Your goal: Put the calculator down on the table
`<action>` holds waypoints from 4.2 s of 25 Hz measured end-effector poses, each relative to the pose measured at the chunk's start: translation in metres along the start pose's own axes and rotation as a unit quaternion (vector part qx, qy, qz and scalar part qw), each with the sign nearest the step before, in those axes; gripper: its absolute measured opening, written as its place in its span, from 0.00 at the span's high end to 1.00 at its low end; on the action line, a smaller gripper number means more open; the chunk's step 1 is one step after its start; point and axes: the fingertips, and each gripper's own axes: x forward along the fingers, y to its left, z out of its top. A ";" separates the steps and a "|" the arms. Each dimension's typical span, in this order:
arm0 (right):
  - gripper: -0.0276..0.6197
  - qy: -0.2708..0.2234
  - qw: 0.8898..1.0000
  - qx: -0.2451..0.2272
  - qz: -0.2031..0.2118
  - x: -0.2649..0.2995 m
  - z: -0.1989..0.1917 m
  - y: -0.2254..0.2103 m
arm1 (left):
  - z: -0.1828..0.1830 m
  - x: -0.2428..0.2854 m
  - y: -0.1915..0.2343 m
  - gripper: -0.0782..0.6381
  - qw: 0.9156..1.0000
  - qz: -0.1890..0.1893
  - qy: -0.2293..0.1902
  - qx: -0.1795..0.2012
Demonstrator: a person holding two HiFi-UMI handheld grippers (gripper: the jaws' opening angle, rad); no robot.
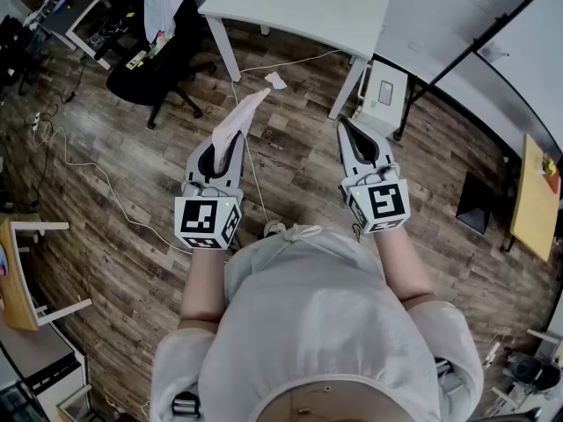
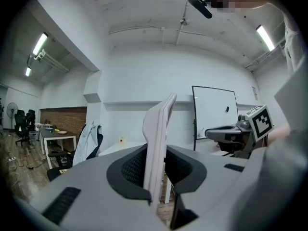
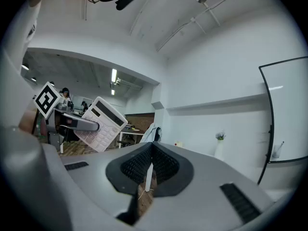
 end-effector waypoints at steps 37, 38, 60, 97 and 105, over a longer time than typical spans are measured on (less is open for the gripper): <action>0.95 0.015 0.999 0.016 0.026 0.223 -0.035 -0.011 | -0.033 0.118 0.166 0.76 0.999 0.026 0.029 -0.023; 0.95 0.013 0.999 0.015 0.031 0.237 -0.034 -0.021 | -0.030 0.133 0.170 0.76 0.999 0.028 0.029 -0.022; 0.95 0.041 0.999 0.026 0.004 0.449 -0.076 -0.235 | -0.030 0.452 0.214 0.76 0.996 -0.019 0.065 -0.055; 0.95 0.198 0.950 0.128 -0.203 0.634 -0.225 -0.342 | -0.216 0.767 0.276 0.76 0.886 -0.278 0.320 -0.186; 0.95 0.205 0.948 0.140 -0.201 0.646 -0.239 -0.344 | -0.234 0.785 0.281 0.74 0.884 -0.259 0.338 -0.193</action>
